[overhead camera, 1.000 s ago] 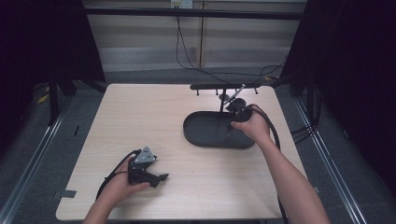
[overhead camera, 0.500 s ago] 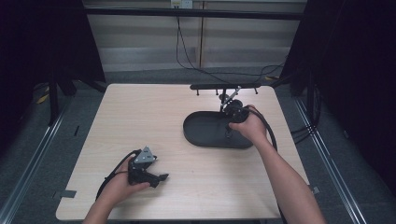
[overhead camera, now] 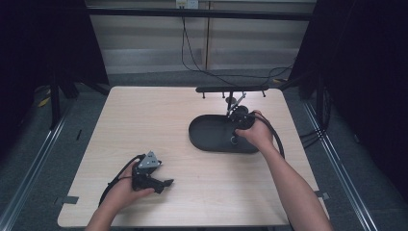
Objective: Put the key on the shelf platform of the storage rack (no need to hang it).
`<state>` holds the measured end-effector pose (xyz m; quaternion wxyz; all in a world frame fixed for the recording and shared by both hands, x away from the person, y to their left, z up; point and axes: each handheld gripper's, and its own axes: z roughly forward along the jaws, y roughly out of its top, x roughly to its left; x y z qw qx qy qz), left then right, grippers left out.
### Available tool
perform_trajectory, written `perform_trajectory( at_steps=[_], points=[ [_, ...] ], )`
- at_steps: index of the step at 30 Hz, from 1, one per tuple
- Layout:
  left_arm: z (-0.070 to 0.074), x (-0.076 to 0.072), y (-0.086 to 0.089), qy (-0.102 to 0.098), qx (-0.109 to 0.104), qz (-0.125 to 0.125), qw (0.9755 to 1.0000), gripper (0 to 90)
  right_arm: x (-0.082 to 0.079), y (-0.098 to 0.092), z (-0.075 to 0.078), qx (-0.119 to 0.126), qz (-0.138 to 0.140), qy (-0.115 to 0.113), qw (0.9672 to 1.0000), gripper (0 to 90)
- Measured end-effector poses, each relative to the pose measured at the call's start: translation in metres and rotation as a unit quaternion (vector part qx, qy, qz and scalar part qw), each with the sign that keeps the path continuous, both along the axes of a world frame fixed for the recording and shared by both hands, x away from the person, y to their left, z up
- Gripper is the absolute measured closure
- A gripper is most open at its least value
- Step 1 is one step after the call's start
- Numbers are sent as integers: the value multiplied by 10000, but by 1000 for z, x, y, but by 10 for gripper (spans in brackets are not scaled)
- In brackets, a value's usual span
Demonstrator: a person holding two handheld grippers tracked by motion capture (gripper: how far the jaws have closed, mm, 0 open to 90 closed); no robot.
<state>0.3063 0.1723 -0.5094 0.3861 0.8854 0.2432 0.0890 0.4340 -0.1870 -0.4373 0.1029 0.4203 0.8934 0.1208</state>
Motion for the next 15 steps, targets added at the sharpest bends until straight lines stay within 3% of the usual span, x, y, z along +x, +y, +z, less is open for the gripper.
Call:
perform_trajectory(
  at_steps=[15],
  points=[
    [0,0,0,-1,-1,-2,10000,145,2,-6,-5,157,-100,-112,9998,682]
  ],
)
